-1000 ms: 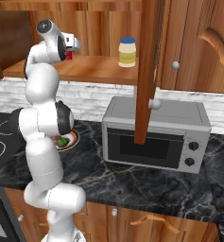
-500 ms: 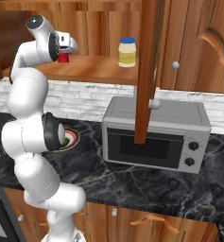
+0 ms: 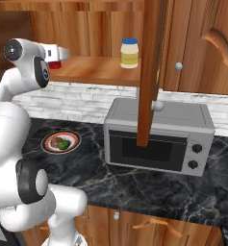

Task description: Pick the avocado and bread from the counter and place them on the plate. Then pick the jam from the cabinet and place it next to the plate. Lastly close the cabinet door.

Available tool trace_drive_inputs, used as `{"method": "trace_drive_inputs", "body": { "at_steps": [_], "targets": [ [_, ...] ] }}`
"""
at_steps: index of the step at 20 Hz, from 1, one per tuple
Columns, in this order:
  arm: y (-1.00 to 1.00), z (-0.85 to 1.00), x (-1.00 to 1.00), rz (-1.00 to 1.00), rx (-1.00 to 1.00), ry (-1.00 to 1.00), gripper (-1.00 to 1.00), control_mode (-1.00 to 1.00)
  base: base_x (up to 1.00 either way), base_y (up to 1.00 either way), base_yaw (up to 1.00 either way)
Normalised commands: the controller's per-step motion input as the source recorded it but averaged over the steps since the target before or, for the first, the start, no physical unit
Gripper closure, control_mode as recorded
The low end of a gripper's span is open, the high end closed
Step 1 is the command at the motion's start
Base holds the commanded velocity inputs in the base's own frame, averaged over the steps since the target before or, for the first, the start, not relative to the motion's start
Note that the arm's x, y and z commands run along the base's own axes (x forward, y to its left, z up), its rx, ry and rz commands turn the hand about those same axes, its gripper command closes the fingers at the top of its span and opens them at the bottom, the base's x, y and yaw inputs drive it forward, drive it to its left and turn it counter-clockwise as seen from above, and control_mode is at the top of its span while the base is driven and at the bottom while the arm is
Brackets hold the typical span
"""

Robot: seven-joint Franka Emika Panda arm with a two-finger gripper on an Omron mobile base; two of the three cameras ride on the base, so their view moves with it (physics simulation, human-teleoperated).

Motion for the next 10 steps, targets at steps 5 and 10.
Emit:
{"method": "trace_drive_inputs", "body": {
  "at_steps": [5,10],
  "targets": [
    [0.0,0.57,-1.0,0.0,0.04,-0.14,1.0,-1.0,0.0,0.0,0.0],
    [0.0,0.38,-1.0,0.0,0.03,-0.02,1.0,-1.0,0.0,0.0,0.0]
  ]
}}
